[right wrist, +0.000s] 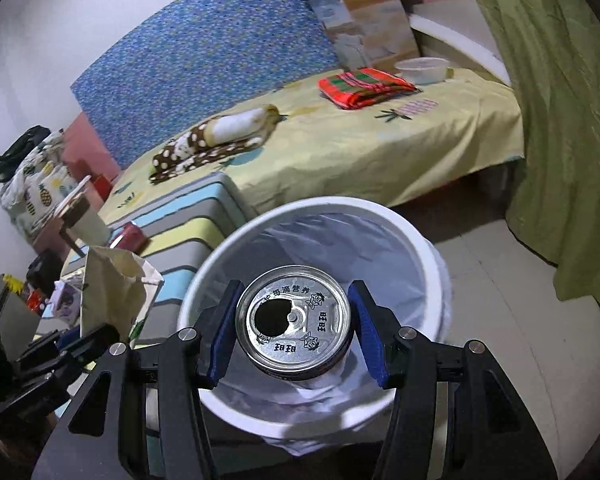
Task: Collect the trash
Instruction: 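Carry the can and paper bag over the bin and open both tools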
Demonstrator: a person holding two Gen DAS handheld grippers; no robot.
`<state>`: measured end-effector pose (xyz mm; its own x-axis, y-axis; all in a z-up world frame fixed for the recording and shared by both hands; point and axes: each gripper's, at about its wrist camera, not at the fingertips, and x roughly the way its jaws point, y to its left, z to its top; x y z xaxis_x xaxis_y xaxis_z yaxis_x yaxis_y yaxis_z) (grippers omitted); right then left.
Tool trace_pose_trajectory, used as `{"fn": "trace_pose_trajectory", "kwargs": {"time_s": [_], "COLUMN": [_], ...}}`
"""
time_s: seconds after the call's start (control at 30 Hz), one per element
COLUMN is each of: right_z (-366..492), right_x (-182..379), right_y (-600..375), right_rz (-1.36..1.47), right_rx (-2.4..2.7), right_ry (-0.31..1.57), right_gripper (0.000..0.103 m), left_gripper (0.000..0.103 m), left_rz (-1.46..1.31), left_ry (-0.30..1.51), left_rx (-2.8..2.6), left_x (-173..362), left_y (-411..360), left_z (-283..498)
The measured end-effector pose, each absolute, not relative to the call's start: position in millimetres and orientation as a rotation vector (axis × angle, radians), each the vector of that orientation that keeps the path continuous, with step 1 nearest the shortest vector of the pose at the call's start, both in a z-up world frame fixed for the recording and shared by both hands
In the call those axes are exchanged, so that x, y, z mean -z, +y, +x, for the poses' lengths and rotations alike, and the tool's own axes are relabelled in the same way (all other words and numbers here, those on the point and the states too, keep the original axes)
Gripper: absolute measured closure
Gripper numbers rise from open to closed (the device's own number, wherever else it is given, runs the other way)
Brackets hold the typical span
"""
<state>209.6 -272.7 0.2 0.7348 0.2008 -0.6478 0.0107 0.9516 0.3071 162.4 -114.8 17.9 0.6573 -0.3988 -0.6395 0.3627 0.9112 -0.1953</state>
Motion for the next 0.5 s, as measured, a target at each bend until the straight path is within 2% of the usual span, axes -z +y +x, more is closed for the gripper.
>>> {"fn": "trace_pose_trajectory", "kwargs": {"time_s": [0.5], "right_z": [214], "right_x": [17], "right_y": [-297], "right_rz": [0.304], "right_rx": [-0.027], "right_ry": [0.798], "right_gripper": [0.047], "left_gripper": [0.069], "left_rz": [-0.001], "left_ry": [0.796], "left_rx": [0.456], "left_x": [8], "left_y": [-149], "left_z": [186]}}
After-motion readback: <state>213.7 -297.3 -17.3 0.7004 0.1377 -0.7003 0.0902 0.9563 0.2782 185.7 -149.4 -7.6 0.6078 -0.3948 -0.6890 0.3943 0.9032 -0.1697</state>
